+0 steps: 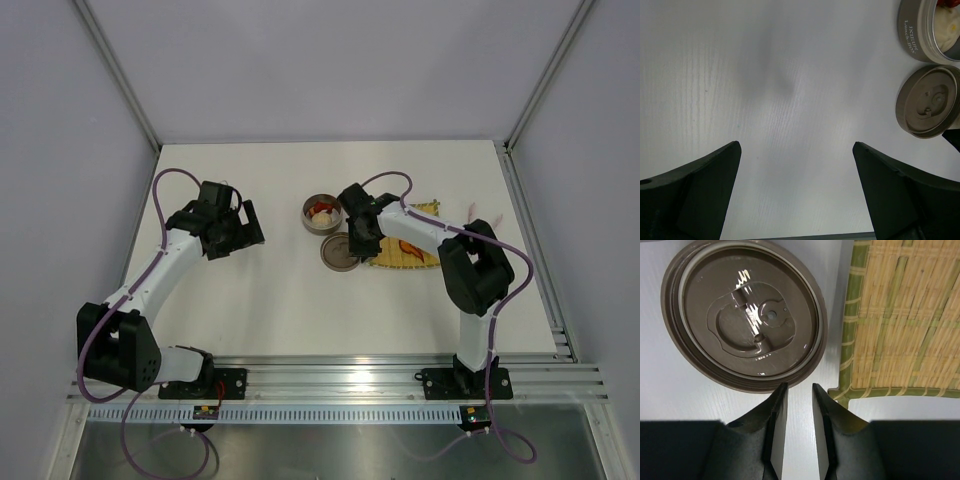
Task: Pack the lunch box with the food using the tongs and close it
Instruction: Pick up the box lid from the center of the board.
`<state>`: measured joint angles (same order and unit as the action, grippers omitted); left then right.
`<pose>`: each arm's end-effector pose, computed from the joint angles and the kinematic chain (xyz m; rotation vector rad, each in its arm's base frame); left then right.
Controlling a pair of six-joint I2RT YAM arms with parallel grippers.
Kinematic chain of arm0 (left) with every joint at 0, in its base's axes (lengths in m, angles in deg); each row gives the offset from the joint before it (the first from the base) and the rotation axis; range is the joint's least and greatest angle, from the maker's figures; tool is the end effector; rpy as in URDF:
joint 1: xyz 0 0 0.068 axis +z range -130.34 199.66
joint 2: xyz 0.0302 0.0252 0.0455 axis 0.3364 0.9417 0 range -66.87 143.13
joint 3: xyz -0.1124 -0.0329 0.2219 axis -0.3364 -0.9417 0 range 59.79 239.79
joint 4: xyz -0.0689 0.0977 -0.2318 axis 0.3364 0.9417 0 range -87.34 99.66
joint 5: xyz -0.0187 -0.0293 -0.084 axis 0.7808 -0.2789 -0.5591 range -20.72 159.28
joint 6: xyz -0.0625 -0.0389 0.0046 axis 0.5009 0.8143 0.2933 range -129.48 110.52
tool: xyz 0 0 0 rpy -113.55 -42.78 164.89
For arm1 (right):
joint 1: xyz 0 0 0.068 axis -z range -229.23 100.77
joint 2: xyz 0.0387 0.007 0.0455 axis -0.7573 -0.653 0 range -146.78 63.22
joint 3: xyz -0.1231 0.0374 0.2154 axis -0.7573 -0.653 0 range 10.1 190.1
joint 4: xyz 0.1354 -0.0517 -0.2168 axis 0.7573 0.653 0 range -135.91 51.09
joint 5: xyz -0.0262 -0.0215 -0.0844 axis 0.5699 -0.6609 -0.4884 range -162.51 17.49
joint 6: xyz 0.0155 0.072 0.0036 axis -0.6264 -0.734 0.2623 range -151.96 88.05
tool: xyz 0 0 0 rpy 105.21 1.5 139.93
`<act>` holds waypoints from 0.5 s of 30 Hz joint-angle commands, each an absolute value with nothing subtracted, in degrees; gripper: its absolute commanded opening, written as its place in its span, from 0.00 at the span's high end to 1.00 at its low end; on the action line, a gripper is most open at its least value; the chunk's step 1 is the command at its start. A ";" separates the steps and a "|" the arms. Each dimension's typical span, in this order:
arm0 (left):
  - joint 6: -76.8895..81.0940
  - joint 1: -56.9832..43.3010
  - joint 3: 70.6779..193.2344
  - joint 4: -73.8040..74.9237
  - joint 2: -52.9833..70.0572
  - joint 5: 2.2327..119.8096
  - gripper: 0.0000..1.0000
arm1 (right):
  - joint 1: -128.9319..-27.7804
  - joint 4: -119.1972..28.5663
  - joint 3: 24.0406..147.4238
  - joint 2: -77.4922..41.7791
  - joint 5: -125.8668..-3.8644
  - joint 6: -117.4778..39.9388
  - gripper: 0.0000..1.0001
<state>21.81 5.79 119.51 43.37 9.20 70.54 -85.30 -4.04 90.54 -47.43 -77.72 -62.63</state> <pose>0.2789 -0.0675 0.2227 -0.4005 2.5585 -0.2678 0.3169 0.2239 0.1393 -0.1129 2.8255 0.1377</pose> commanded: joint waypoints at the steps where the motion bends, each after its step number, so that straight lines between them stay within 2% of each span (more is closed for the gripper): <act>1: 21.20 5.60 119.73 41.77 7.84 69.63 0.01 | -84.74 -4.60 92.45 -48.22 -78.04 -63.68 0.68; 7: 21.11 5.60 119.99 41.60 8.28 69.63 0.01 | -84.12 -5.39 91.93 -49.45 -77.96 -64.74 0.73; 15: 21.11 5.60 120.17 41.60 8.54 68.59 0.01 | -83.33 -8.20 90.61 -49.98 -76.90 -66.14 0.69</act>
